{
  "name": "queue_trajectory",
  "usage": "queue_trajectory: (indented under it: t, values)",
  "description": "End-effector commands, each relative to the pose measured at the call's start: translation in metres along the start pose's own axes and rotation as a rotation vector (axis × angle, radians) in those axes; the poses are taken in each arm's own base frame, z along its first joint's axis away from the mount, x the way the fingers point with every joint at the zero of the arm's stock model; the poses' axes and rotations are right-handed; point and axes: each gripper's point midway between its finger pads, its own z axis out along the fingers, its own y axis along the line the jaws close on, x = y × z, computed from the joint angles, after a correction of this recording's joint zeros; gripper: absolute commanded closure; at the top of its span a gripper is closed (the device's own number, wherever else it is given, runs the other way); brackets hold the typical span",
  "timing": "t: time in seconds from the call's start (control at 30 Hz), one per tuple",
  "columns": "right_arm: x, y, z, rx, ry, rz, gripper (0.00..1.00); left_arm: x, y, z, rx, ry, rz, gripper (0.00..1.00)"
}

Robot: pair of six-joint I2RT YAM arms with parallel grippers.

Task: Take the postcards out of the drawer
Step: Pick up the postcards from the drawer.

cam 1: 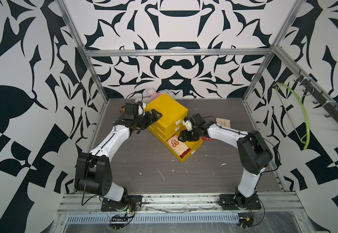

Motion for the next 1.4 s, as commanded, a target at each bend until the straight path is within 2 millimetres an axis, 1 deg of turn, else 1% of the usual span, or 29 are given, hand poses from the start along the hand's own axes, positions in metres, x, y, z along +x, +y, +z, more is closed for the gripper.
queue_trajectory:
  t: [0.0,0.1,0.17,0.33,0.47,0.53,0.63,0.77,0.87,1.0,1.1,1.17,1.2,1.27,1.37]
  values:
    - [-0.012,-0.001,0.002,0.088,-0.013,-0.093,0.34,0.015,0.004,0.005,0.004,0.052,-0.009,0.0]
    - [-0.009,-0.004,0.01,0.113,0.005,-0.118,0.31,0.015,0.004,0.004,0.003,0.05,-0.008,0.0]
    - [-0.004,-0.003,0.017,0.09,0.032,-0.118,0.29,0.015,0.004,0.005,0.004,0.053,-0.01,0.0]
    - [0.01,0.014,0.034,-0.038,0.11,-0.106,0.29,0.016,0.004,0.006,0.007,0.06,-0.014,0.0]
    - [0.014,0.035,0.04,-0.18,0.131,-0.095,0.31,0.015,0.003,0.005,0.008,0.056,-0.01,0.0]
    - [0.017,0.044,0.041,-0.244,0.139,-0.086,0.34,0.015,0.003,0.005,0.007,0.057,-0.011,0.0]
    - [0.017,0.047,0.043,-0.266,0.141,-0.074,0.39,0.016,0.003,0.004,0.007,0.06,-0.011,0.0]
    - [0.013,0.049,0.037,-0.312,0.117,-0.039,0.49,0.016,0.002,0.003,0.007,0.058,-0.01,0.0]
    - [0.007,0.056,0.031,-0.381,0.093,-0.008,0.54,0.015,0.002,0.003,0.009,0.057,-0.009,0.0]
    - [0.004,0.066,0.028,-0.444,0.082,0.004,0.54,0.015,0.001,0.002,0.01,0.056,-0.008,0.0]
    - [0.003,0.066,0.03,-0.442,0.077,0.017,0.47,0.016,0.002,0.002,0.008,0.055,-0.009,0.0]
    - [0.002,0.067,0.03,-0.446,0.067,0.028,0.45,0.016,0.003,0.002,0.005,0.055,-0.009,0.0]
    - [0.002,0.067,0.031,-0.442,0.064,0.033,0.46,0.017,0.003,0.002,0.004,0.056,-0.011,0.0]
    - [0.001,0.067,0.034,-0.432,0.057,0.038,0.5,0.017,0.003,0.002,0.005,0.056,-0.013,0.0]
    - [0.001,0.063,0.039,-0.411,0.057,0.05,0.62,0.017,0.003,0.002,0.006,0.056,-0.014,0.0]
